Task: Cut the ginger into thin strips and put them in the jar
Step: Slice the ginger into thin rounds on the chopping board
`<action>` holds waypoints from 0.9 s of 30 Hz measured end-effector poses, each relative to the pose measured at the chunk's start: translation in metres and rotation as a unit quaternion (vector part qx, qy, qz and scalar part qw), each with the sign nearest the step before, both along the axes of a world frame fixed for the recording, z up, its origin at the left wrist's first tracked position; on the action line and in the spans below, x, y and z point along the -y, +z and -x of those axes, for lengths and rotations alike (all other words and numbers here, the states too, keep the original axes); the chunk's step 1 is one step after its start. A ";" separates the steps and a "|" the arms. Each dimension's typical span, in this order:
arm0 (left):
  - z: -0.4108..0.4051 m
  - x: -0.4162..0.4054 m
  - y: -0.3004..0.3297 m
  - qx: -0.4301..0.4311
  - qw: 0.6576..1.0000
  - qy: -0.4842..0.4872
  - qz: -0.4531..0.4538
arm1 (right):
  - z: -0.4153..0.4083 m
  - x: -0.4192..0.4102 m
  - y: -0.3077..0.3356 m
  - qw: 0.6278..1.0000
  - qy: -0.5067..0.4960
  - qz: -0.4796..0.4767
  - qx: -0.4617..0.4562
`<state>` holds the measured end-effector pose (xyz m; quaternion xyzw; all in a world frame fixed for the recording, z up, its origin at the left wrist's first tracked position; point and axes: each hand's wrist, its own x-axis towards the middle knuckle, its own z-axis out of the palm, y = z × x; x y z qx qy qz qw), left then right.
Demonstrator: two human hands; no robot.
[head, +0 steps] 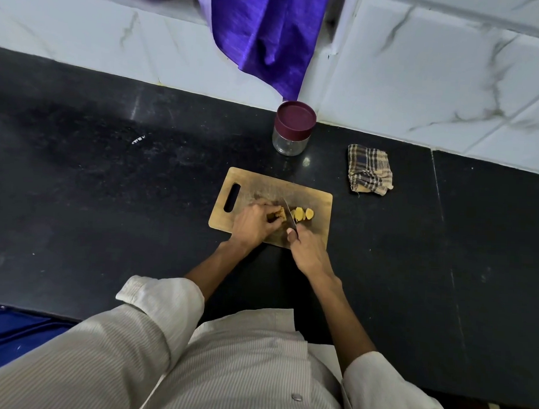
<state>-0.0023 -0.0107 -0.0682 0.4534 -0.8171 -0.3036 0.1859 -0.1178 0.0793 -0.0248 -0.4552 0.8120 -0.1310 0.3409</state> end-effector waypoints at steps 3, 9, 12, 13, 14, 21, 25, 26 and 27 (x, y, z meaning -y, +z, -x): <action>0.000 0.000 0.000 -0.001 1.000 0.000 -0.001 | -0.003 0.001 -0.001 1.000 0.001 0.001 -0.015; -0.001 0.000 0.001 -0.003 1.000 0.004 -0.008 | -0.004 -0.002 -0.001 0.999 -0.001 0.000 -0.033; -0.002 0.000 0.001 0.001 1.000 -0.001 -0.010 | -0.006 0.000 0.001 0.999 0.005 0.003 -0.034; -0.002 0.000 0.001 0.001 1.000 -0.002 -0.011 | -0.006 0.001 0.001 0.999 0.009 0.001 -0.034; -0.002 0.000 0.001 0.000 1.000 -0.004 -0.012 | -0.008 0.001 0.002 0.999 0.012 -0.002 -0.035; -0.002 0.000 0.001 -0.004 1.000 -0.007 -0.016 | -0.016 0.003 0.004 0.996 0.020 -0.010 -0.085; -0.001 0.000 0.002 -0.003 1.000 -0.008 -0.023 | -0.021 0.004 0.004 0.995 0.012 -0.011 -0.096; -0.001 0.001 0.002 -0.002 1.000 -0.008 -0.024 | -0.021 0.006 0.005 0.995 0.013 -0.012 -0.093; -0.001 0.002 0.002 -0.001 1.000 -0.008 -0.023 | -0.020 0.007 0.006 0.995 0.014 -0.014 -0.093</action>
